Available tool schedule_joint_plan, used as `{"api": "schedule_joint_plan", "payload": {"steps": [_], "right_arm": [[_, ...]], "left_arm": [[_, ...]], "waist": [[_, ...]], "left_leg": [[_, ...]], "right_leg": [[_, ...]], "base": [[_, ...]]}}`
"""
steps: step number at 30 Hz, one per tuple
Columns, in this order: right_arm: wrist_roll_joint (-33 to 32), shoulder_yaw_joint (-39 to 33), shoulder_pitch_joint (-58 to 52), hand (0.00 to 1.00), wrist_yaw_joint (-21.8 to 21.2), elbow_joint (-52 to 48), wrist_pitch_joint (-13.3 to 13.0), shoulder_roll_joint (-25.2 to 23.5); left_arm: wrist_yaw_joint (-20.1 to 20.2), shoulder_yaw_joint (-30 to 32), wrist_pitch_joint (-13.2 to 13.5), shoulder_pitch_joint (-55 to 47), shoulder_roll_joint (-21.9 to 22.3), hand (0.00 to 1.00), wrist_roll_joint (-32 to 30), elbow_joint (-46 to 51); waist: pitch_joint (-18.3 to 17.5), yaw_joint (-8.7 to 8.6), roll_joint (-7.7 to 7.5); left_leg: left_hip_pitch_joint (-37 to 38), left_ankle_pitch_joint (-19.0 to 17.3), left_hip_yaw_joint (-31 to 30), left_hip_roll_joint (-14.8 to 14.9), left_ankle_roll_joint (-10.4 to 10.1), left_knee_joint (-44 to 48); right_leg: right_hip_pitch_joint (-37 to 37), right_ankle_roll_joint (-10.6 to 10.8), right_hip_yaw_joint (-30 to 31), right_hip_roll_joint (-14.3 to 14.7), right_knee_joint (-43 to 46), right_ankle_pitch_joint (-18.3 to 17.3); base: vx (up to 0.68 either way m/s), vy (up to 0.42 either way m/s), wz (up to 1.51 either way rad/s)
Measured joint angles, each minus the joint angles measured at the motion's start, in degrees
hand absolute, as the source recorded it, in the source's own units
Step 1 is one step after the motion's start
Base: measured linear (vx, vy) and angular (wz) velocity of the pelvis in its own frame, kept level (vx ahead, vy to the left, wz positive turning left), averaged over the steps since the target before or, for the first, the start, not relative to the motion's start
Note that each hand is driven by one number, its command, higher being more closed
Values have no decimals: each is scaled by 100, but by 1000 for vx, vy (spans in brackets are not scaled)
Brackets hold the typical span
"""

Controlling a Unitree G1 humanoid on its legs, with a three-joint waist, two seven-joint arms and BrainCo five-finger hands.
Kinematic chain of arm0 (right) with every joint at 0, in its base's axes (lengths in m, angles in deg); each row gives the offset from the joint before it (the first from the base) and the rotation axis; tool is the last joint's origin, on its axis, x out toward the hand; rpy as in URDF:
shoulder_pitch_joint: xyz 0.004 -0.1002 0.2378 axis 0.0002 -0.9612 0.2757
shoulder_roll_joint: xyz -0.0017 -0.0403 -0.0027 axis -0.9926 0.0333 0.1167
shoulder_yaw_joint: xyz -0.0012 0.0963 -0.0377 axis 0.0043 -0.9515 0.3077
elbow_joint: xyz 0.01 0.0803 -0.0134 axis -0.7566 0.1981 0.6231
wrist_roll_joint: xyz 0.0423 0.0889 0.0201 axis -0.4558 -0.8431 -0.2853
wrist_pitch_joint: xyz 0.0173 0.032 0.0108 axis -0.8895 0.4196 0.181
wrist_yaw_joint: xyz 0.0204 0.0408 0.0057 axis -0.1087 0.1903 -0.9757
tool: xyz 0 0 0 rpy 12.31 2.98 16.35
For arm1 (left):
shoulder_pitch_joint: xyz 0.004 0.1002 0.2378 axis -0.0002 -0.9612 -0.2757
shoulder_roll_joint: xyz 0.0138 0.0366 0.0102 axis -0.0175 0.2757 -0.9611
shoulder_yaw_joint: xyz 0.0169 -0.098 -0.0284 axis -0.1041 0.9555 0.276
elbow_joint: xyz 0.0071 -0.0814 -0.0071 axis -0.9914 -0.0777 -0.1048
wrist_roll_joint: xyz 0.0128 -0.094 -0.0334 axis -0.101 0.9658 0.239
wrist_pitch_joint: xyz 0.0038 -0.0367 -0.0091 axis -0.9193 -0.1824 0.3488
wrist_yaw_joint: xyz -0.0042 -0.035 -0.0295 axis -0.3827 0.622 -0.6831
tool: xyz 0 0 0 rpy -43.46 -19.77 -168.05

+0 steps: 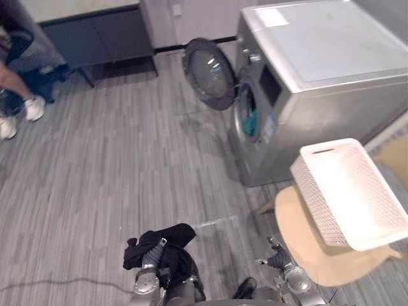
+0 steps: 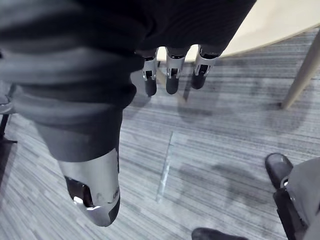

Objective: Pick up the laundry basket with both hands and put the clothes into the washing machine.

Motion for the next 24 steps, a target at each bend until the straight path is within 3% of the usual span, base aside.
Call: {"api": "schedule_joint_plan", "payload": {"steps": [4,5,6,7,8,9,10,11,12,13,14,16,17,18,19,21,22,23,24], "right_arm": [[-42,-34,277,0,69,24,33,-224],[-41,-73,307,0,74,23,35,-265],[-41,-74,310,0,75,20,40,-249],[-41,-79,312,0,78,13,40,-239],[-43,-78,263,0,103,-5,50,-225],[-50,-54,234,0,127,-21,55,-247],[-57,-55,202,0,133,-41,55,-277],[-132,-49,113,0,124,-185,50,-324],[-220,-48,62,0,127,-286,43,-335],[-241,-46,68,0,128,-358,36,-320],[-266,-43,65,0,134,-393,16,-293],[-317,-44,117,0,134,-401,21,-264],[-326,-44,111,0,134,-402,21,-265],[-327,-43,101,0,133,-411,26,-268],[-321,-43,69,0,134,-430,29,-267],[-256,16,-66,0,136,-530,34,-213],[-138,120,-123,0,134,-637,31,-172],[-42,142,-117,0,129,-658,33,-175],[26,172,-132,0,128,-726,37,-167]], "left_arm": [[10,4,-4,-30,-88,100,1,-171],[35,3,-1,-86,-87,100,4,-156],[91,1,-2,-145,-79,100,17,-154],[113,-2,-3,-175,-77,100,19,-154],[111,-4,-2,-186,-100,100,24,-140],[109,-8,-2,-162,-153,100,23,-108],[110,-12,-3,-140,-195,100,22,-104],[107,-18,-1,-83,-236,100,24,-38],[103,-8,0,-81,-264,100,24,12],[101,-3,1,-75,-268,100,25,69],[102,-7,5,-41,-286,100,23,71],[105,-16,6,107,-258,100,21,74],[105,-21,6,131,-255,100,20,76],[109,-64,8,179,-259,100,3,115],[113,-95,12,192,-258,100,-20,116],[119,-114,19,106,-213,100,-35,212],[124,-122,40,-20,-206,100,-53,325],[126,-112,40,-20,-194,100,-73,350],[132,-31,39,-101,-131,100,-80,381]], "waist": [[101,21,-163],[133,62,-221],[145,99,-236],[143,89,-232],[154,37,-238],[194,-40,-221],[224,-91,-224],[321,-170,-212],[384,-204,-214],[468,-215,-321],[557,-225,-242],[651,-322,-315],[671,-340,-294],[677,-358,-367],[671,-359,-381],[577,-408,-275],[458,-407,-136],[480,-401,-87],[475,-357,46]], "left_leg": [[53,-361,-200,-220,87,264],[70,-742,-246,-310,71,546],[80,-980,-309,-421,157,723],[116,-1053,-338,-489,179,759],[189,-1174,-505,-632,271,818],[311,-1224,-732,-708,347,800],[338,-1252,-870,-715,388,808],[416,-1296,-1151,-706,422,780],[551,-1321,-1291,-735,426,667],[762,-1330,-1343,-772,429,545],[862,-1375,-1427,-785,425,513],[1095,-1442,-1627,-814,254,467],[1155,-1481,-1685,-829,188,463],[1376,-1597,-1817,-873,2,405],[1510,-1694,-1890,-888,-138,391],[1716,-2076,-2100,-716,-343,496],[1548,-2239,-2149,-505,-584,1208],[1062,-2135,-2051,-180,-757,2555],[664,-1724,-1983,200,-846,3826]], "right_leg": [[325,261,-198,-215,-5,-7],[366,445,-196,-551,480,-180],[298,474,-54,-880,1119,-238],[210,416,110,-1083,1542,-209],[-221,-294,868,-1415,2562,41],[-711,-557,1780,-1375,3272,264],[-924,-402,2237,-1187,3492,136],[-1237,-100,2800,-655,3580,-222],[-1480,-126,3016,-348,3375,-391],[-1628,-97,3050,-153,3004,-442],[-1777,-50,3007,20,2344,-415],[-1959,30,2877,276,620,108],[-1998,49,2873,321,166,328],[-2034,120,2921,366,-585,749],[-2068,78,2953,367,-675,855],[-2141,-349,2990,416,-246,1131],[-2164,-394,2758,494,172,1157],[-1915,-562,2704,649,158,1174],[-1558,-867,2666,966,-3,1121]], "base": [[92,93,33],[121,225,32],[101,218,29],[136,255,51],[147,190,76],[267,173,88],[287,82,102],[340,49,95],[326,15,86],[275,8,58],[297,-15,53],[341,-48,62],[442,-91,60],[504,-139,52],[539,-165,65],[577,-228,55],[719,-336,43],[751,-336,25],[620,-300,-16]]}}
